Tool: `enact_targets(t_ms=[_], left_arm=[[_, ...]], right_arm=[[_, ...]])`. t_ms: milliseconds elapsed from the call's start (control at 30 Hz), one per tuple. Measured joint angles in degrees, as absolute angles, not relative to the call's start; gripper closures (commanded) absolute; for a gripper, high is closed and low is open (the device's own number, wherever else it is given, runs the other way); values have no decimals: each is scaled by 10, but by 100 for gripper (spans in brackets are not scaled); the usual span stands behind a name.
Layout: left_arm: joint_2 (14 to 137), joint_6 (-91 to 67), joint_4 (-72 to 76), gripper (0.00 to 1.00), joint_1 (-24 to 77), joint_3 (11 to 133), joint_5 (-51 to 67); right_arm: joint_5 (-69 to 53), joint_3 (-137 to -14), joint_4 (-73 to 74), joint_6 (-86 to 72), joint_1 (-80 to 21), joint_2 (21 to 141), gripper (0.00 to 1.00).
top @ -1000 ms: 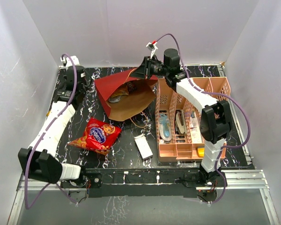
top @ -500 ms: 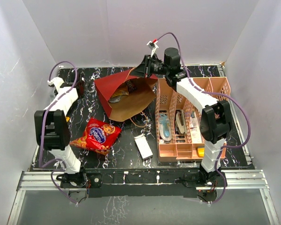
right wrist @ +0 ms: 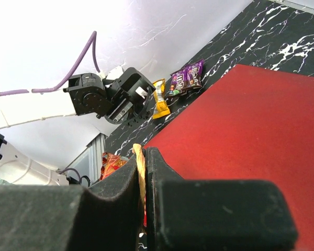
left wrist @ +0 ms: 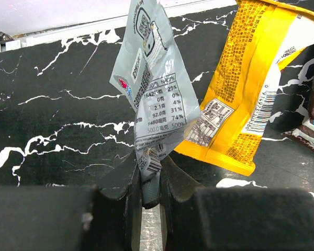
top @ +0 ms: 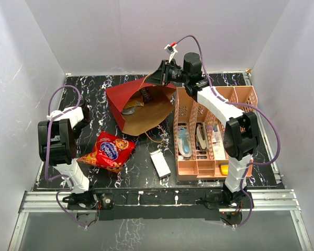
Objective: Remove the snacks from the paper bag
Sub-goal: Place the snack at the center of the board, then take out the snack from the paper bag.
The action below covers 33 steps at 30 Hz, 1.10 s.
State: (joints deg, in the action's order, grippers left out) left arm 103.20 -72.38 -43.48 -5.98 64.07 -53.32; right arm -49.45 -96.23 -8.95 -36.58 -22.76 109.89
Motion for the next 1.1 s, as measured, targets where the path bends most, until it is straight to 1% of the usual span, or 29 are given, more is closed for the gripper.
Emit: enact_targets(t_ms=[233, 300, 367, 467, 600, 733, 833, 900, 1100], left_arm=[[1038, -731, -432, 42, -60, 641, -515], [1032, -718, -417, 33, -59, 638, -507], [1014, -703, -393, 28, -59, 627, -495], [962, -665, -359, 24, -58, 604, -461], [884, -598, -317, 23, -54, 593, -403], [820, -505, -274, 23, -46, 600, -295], [802, -449, -257, 26, -33, 620, -204], [791, -417, -249, 29, -14, 633, -145], [705, -322, -218, 30, 79, 638, -4]], right_arm=[[-492, -974, -86, -373, -233, 1101, 92], [-481, -1001, -62, -357, -240, 1108, 92], [-468, -1032, -35, -336, -253, 1114, 92], [-450, -1060, -12, -307, -280, 1115, 92], [-434, -1062, 3, -288, -303, 1115, 92], [-429, -1062, 15, -282, -301, 1115, 92], [-425, -1062, 20, -276, -297, 1115, 92], [-421, -1060, 20, -272, -296, 1115, 92], [-420, -1045, 22, -270, -295, 1115, 92]])
